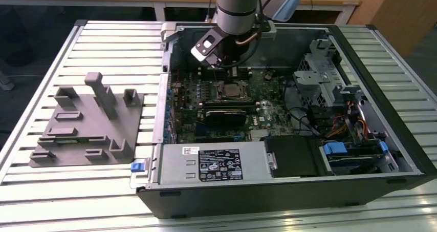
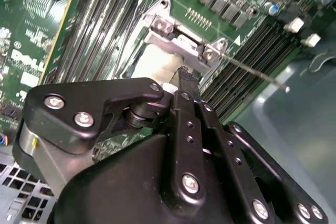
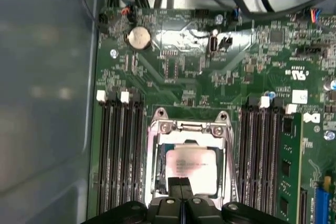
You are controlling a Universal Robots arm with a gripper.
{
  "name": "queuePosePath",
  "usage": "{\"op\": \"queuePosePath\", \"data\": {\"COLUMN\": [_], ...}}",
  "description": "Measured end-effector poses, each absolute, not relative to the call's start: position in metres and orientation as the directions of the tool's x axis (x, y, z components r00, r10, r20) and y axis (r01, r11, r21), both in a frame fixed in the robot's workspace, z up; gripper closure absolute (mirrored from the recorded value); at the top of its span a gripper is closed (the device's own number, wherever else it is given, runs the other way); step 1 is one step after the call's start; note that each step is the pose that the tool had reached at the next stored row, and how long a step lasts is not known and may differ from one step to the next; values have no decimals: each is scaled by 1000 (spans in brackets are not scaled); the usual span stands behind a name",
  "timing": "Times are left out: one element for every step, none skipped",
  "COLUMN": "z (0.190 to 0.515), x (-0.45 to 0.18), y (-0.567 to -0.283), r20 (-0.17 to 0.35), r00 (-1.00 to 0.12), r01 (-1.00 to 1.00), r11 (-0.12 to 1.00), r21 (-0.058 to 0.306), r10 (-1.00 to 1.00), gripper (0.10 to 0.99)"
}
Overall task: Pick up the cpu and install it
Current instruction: 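Close the cpu cover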
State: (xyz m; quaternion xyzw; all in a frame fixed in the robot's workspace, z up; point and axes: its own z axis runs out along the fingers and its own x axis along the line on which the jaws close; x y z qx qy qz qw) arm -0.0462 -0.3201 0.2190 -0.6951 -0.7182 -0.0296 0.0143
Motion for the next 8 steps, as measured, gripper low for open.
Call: {"op": "queuePosePath", "data": {"z": [218,217,215,214,213,212,212,211], "x": [-47,-49,-50,-51,-52,-53,-53,-54], "y": [-320,-320,-320,-320,-320,-320,-320,-320], "r20": [62,62,62,62,62,62,62,62], "r00": [-33,-33,-33,-33,-33,-33,-33,-33], "r01": [999,999,999,999,999,999,999,999], "r11": [32,32,32,32,32,32,32,32], "r21": [23,23,23,23,23,23,23,23], "r10": [998,998,998,998,998,998,998,998], "gripper": [980,980,980,980,980,980,980,980]}}
